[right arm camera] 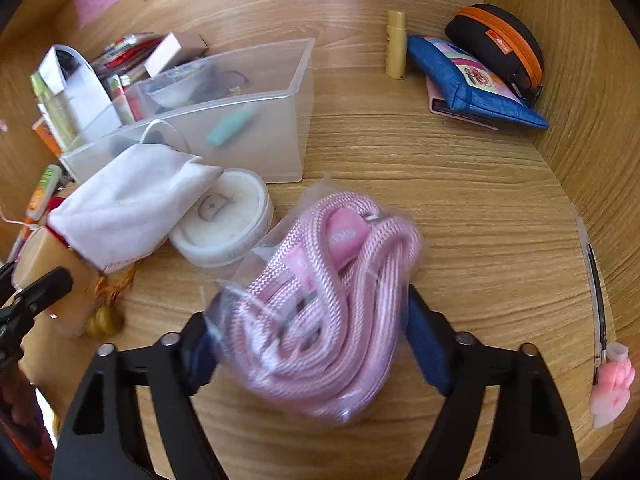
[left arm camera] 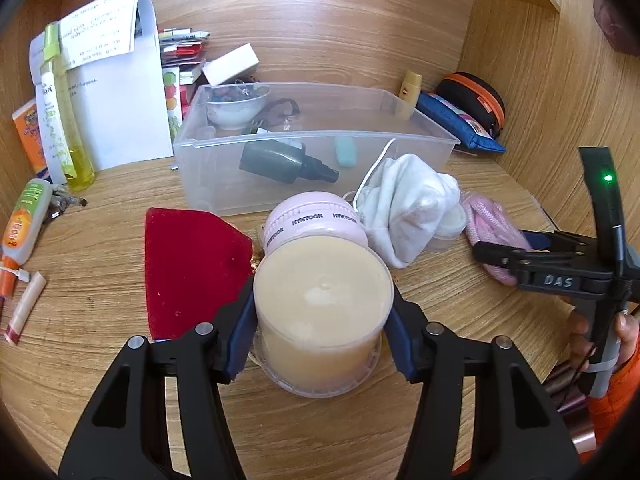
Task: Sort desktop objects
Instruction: 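Grasp the cream candle jar with the left tool while the right grasps the pink rope bag, then carry the candle jar and rope bag into the clear box and release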
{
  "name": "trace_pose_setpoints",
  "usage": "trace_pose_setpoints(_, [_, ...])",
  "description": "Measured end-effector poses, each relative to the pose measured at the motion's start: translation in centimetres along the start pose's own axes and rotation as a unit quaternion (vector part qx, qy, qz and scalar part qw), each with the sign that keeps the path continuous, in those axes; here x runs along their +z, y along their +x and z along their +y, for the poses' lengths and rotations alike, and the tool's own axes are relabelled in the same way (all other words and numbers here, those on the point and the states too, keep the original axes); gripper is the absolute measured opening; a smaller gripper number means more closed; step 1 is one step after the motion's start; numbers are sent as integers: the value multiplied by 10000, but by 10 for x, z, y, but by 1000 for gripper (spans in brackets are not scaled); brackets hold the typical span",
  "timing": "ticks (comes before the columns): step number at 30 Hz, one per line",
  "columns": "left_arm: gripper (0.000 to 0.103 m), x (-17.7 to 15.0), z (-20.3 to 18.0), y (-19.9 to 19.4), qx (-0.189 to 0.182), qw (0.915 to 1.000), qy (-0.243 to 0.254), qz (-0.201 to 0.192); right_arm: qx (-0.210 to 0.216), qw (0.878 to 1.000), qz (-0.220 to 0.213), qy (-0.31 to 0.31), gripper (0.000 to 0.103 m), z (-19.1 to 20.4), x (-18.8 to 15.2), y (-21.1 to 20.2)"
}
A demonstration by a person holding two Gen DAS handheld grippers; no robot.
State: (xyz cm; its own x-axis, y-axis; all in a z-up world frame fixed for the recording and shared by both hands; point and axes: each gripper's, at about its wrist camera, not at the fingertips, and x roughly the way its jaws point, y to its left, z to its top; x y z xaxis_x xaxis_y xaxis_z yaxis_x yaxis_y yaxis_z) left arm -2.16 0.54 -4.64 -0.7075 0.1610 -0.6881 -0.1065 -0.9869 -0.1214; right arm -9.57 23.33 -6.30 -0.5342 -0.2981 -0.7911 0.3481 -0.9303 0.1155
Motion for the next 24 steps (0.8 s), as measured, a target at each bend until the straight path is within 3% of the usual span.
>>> trace_pose_setpoints(9, [57,0,2,-6,18,9999,-126,57,300,9970,-367,611,67,-19,-8,-17])
trace_pose_setpoints(24, [57,22,11,-35,94,9987,-351,-361,692,9887,-1314,188,67,1,18,-62])
